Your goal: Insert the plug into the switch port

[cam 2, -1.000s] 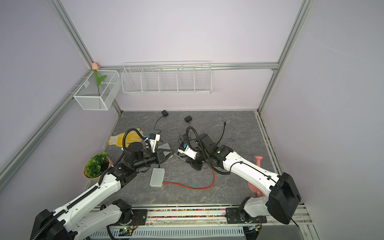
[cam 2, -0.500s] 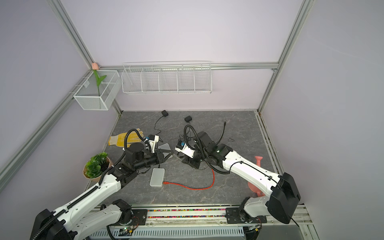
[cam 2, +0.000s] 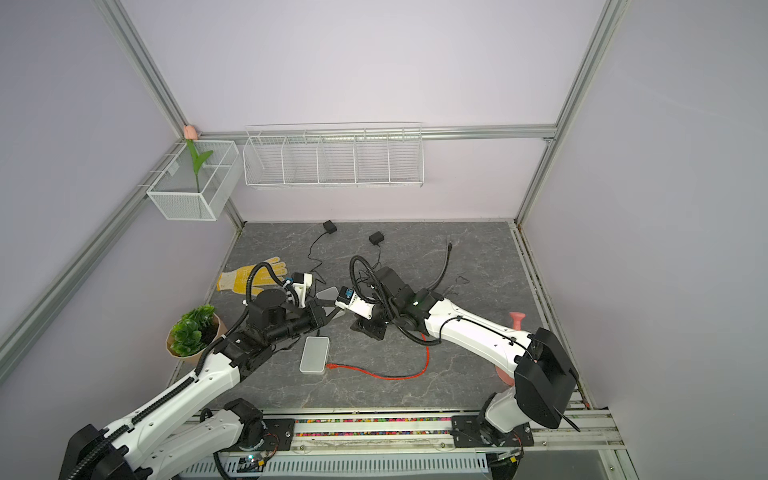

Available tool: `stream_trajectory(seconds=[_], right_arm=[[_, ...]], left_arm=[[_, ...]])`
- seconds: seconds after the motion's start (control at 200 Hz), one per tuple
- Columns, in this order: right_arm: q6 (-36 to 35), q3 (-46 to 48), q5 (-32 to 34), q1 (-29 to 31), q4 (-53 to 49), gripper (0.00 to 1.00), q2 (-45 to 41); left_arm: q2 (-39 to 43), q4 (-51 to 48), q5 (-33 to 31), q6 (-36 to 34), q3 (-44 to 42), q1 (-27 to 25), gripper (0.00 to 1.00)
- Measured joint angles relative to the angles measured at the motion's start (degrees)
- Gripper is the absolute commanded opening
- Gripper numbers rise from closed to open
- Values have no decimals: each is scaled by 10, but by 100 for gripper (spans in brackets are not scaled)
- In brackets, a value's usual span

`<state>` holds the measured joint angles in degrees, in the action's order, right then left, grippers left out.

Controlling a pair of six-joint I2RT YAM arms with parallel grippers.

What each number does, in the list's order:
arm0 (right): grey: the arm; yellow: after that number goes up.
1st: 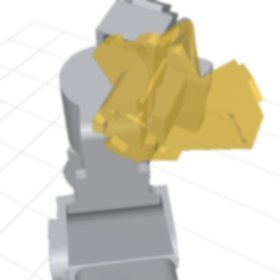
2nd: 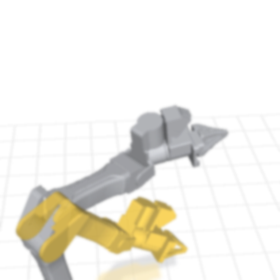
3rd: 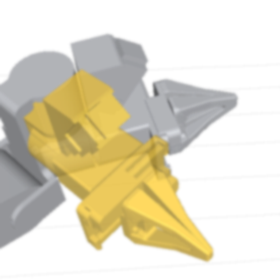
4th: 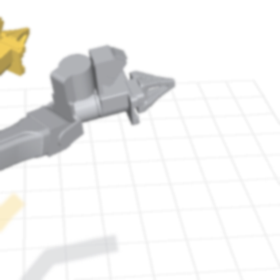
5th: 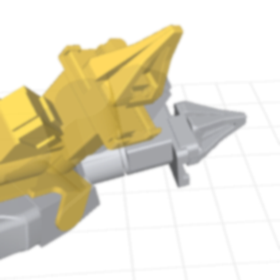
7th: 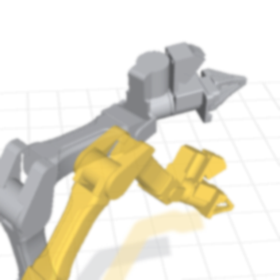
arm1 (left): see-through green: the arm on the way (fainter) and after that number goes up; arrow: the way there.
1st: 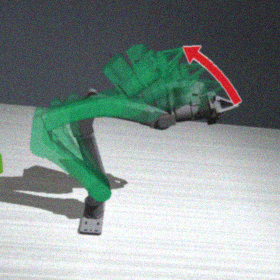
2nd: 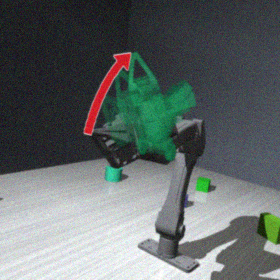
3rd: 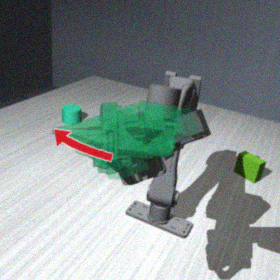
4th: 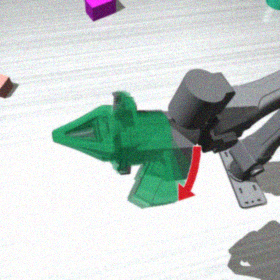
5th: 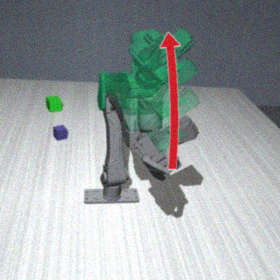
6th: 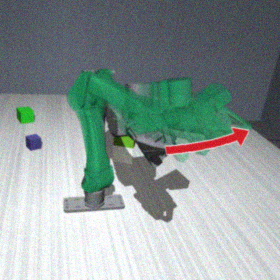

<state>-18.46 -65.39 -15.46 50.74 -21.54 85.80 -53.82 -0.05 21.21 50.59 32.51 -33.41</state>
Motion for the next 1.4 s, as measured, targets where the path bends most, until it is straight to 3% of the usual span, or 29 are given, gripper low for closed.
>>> stream_trajectory(seconds=[0.29, 0.56, 0.635, 0.765, 0.835, 0.905, 0.925, 0.965, 1.22, 1.4], right_arm=[[-5, -2, 21, 4, 1, 46, -4], [-21, -14, 47, 4, 10, 45, 12], [-24, -23, 50, 4, 15, 38, 31], [-35, -33, 49, 3, 11, 9, 56], [-36, -39, 40, 3, 3, 7, 63], [-41, -45, 26, 0, -10, 7, 63], [-43, -48, 18, -3, -16, 7, 63], [-47, -60, 1, -11, -36, 7, 65], [-96, -212, -153, -103, -201, 7, 135], [-148, -282, -247, -116, -337, 7, 201]], left_arm=[[11, -20, -7, 0, -7, 0, 0], [11, -21, -7, 0, -8, 0, 0], [12, -21, -7, 0, -8, 0, 0], [18, -21, -7, 0, -8, 0, 0], [20, -21, -10, 0, -8, 0, 0], [21, -20, -7, 0, -8, 0, 53], [21, -20, -5, -4, -8, 0, 61], [26, -20, -1, -5, -9, 0, 67], [110, -35, 7, -47, -9, 0, 68], [143, -23, 7, -68, -17, 0, 61]])
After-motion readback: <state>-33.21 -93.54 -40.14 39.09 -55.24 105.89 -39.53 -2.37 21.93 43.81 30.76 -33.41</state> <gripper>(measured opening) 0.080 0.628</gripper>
